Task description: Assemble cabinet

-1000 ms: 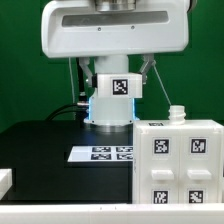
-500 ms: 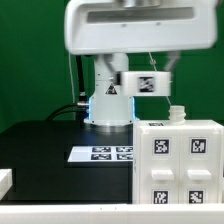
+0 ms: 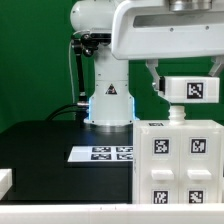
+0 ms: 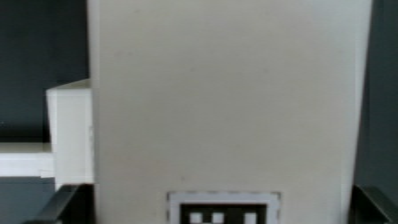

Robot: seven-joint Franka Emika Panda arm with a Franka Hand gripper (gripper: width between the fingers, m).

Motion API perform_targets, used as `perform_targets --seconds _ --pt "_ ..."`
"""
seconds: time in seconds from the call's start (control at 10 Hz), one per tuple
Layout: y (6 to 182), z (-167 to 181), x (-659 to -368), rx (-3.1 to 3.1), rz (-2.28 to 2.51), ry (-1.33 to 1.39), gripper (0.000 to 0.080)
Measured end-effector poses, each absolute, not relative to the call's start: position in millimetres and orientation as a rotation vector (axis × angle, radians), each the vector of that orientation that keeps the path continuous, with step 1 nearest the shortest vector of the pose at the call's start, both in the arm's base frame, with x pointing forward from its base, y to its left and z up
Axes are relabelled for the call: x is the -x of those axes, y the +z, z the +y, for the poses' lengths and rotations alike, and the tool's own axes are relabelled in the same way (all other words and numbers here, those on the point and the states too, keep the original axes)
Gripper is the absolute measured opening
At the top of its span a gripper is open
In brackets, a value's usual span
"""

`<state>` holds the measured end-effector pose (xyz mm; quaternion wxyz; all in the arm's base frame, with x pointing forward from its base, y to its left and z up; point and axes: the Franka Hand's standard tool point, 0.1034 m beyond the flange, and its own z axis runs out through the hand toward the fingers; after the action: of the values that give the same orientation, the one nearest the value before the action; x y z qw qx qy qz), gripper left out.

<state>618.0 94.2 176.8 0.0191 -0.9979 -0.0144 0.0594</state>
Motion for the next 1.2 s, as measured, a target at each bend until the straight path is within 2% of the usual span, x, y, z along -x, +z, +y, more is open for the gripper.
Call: perform_targets --seconds 0.6,0.9,1.2 --pt "166.3 83 -620 3.101 -0.047 0.166 0.0551" --pt "154.6 82 -619 3.104 -0.045 0.147 0.0551" --pt "154.4 82 -622 3.105 -0.046 0.126 0.0551"
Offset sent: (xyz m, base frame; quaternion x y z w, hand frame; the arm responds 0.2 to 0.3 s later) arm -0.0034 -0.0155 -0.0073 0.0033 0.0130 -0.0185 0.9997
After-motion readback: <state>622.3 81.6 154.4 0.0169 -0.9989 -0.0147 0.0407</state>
